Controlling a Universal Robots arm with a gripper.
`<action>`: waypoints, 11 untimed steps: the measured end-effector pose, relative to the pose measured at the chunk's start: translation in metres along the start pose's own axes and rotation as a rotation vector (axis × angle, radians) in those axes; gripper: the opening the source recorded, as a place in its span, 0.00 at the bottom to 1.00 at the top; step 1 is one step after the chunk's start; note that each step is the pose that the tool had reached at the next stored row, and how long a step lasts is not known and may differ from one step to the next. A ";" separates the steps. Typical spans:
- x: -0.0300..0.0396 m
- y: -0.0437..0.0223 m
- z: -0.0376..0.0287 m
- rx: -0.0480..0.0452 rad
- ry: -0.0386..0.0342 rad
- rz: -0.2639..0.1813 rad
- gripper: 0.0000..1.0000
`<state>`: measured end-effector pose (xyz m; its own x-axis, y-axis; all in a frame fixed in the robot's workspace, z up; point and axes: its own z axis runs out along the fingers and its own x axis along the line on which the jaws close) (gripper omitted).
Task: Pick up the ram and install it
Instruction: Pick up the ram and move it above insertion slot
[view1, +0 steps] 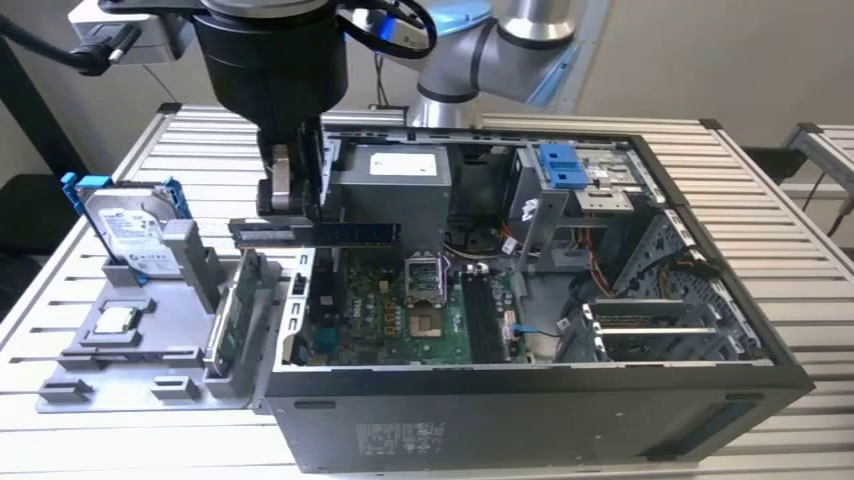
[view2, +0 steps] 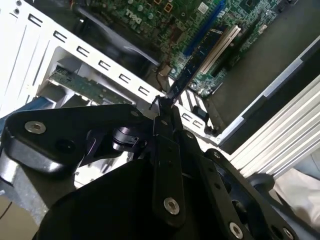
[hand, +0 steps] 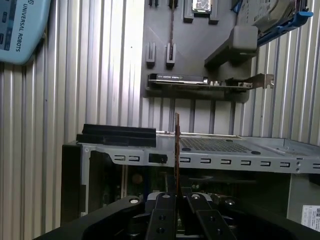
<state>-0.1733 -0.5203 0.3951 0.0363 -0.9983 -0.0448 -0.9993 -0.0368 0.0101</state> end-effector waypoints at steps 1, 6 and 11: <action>0.0001 -0.0017 0.0000 0.0000 0.0000 0.000 0.14; 0.0003 -0.0094 -0.0001 0.0000 -0.0001 0.000 0.14; 0.0006 -0.0166 -0.0002 -0.0001 0.0000 0.000 0.14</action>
<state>-0.1567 -0.5203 0.3951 0.0363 -0.9983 -0.0448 -0.9993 -0.0368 0.0102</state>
